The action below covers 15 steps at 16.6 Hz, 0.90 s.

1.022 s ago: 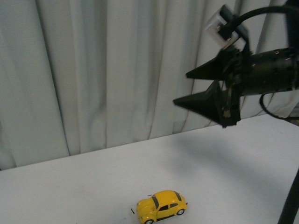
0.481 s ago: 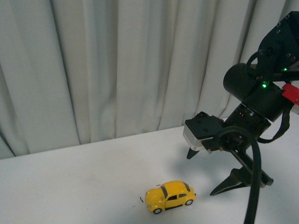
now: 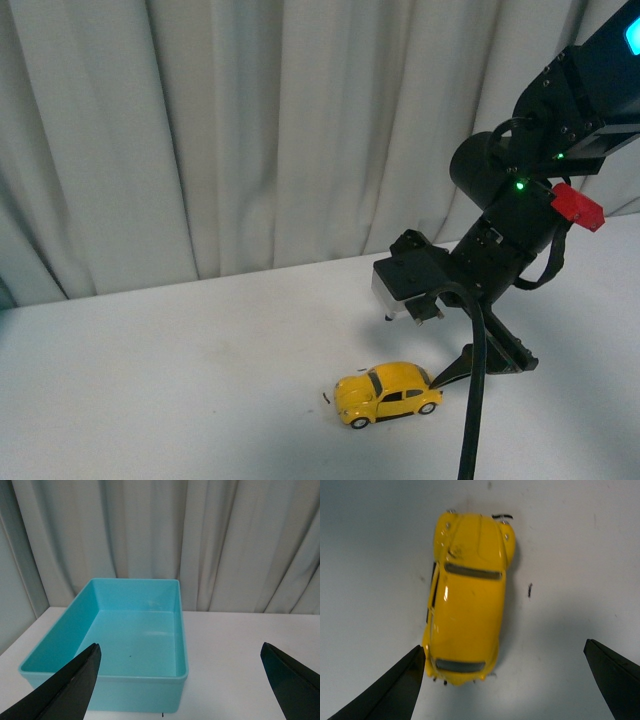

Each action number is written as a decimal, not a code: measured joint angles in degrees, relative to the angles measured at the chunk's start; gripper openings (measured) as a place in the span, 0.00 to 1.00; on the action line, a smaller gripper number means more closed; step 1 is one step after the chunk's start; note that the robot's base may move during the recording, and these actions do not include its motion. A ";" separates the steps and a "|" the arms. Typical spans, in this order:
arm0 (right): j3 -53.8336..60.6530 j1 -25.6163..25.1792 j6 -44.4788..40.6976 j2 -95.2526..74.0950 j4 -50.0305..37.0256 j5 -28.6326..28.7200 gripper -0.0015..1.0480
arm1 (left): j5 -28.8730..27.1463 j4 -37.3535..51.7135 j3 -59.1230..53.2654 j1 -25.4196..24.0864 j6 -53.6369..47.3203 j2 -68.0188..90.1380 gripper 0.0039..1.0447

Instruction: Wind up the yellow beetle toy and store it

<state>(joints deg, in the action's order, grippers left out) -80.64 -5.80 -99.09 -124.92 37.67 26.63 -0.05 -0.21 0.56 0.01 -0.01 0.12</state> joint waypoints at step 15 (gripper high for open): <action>-0.61 7.28 -0.02 -3.17 2.08 -5.40 0.44 | 0.00 0.02 0.00 0.00 0.02 0.00 0.94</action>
<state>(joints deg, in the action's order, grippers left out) -81.25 1.48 -99.11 -128.09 39.75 21.23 -0.05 -0.19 0.56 0.01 0.01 0.12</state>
